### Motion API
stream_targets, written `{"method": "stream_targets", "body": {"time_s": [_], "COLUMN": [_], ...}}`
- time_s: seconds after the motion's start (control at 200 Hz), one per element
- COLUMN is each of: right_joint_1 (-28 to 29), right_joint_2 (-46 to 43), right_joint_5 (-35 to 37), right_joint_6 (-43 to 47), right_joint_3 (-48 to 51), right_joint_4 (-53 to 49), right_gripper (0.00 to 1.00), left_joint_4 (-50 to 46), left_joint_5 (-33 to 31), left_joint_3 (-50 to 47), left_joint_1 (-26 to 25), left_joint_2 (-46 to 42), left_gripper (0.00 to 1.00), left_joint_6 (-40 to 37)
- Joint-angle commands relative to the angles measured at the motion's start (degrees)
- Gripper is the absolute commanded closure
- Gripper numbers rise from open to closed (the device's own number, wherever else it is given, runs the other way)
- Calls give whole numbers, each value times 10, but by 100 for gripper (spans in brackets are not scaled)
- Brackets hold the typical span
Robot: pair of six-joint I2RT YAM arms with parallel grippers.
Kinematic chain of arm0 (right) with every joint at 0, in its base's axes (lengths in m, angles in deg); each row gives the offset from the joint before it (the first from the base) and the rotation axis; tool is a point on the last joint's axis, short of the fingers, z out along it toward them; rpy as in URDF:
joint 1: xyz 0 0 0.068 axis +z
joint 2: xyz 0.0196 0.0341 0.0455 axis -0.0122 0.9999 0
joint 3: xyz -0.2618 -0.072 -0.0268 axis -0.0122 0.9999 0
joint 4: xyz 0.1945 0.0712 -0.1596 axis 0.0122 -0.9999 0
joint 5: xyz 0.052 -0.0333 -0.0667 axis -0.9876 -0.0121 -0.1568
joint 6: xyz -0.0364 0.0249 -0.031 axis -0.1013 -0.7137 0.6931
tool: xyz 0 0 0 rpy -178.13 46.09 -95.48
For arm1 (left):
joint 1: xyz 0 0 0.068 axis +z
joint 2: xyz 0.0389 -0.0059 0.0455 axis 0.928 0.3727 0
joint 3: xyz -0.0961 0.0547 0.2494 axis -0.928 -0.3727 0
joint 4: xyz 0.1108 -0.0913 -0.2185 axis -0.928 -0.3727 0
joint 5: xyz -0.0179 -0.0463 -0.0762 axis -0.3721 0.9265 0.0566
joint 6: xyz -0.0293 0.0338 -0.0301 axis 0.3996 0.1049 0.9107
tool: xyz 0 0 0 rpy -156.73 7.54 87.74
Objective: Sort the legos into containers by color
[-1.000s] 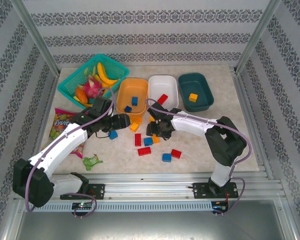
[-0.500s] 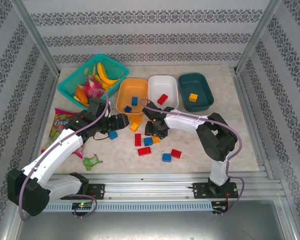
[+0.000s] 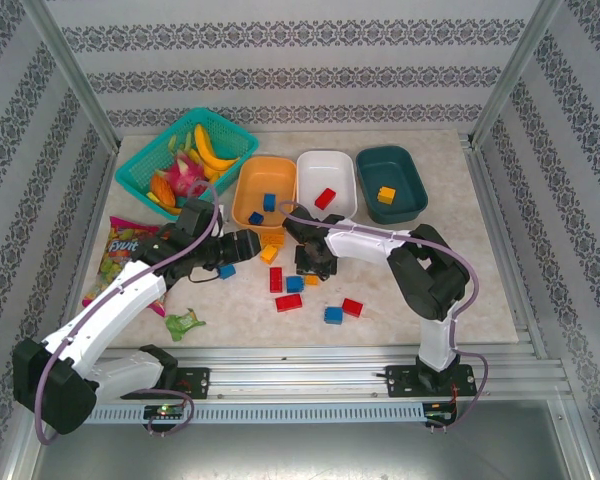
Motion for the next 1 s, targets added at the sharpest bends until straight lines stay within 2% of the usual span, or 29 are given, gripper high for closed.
{"method": "stream_targets", "body": {"time_s": [0.0,0.12,0.2,0.32,0.395,0.505,0.625,0.774,0.994], "right_joint_1": [3,-3,-27,-102,-174,-272,-343,-382,-404], "right_joint_2": [-59,-141,-194,-242,-243,-195,-114,-12,110], "right_joint_5": [47,73,97,126,122,112,98,90,63], "right_joint_6": [7,13,31,79,112,156,174,176,160], "right_joint_3": [-5,1,1,-8,-18,-61,-128,-213,-297], "right_joint_4": [-49,-86,-107,-111,-100,-86,-85,-99,-132], "right_gripper": [72,72,72,72,72,71,71,71,71], "left_joint_4": [27,46,68,95,111,114,109,98,95], "left_joint_5": [16,35,46,55,68,78,87,87,88], "left_joint_3": [4,24,46,98,135,192,251,299,325], "left_joint_1": [-15,-34,-45,-54,-55,-60,-65,-67,-71], "left_joint_2": [4,30,53,104,141,203,261,314,359], "left_gripper": [24,24,24,24,24,24,24,24,24], "left_joint_6": [3,-2,3,11,13,2,-15,-28,-35]}}
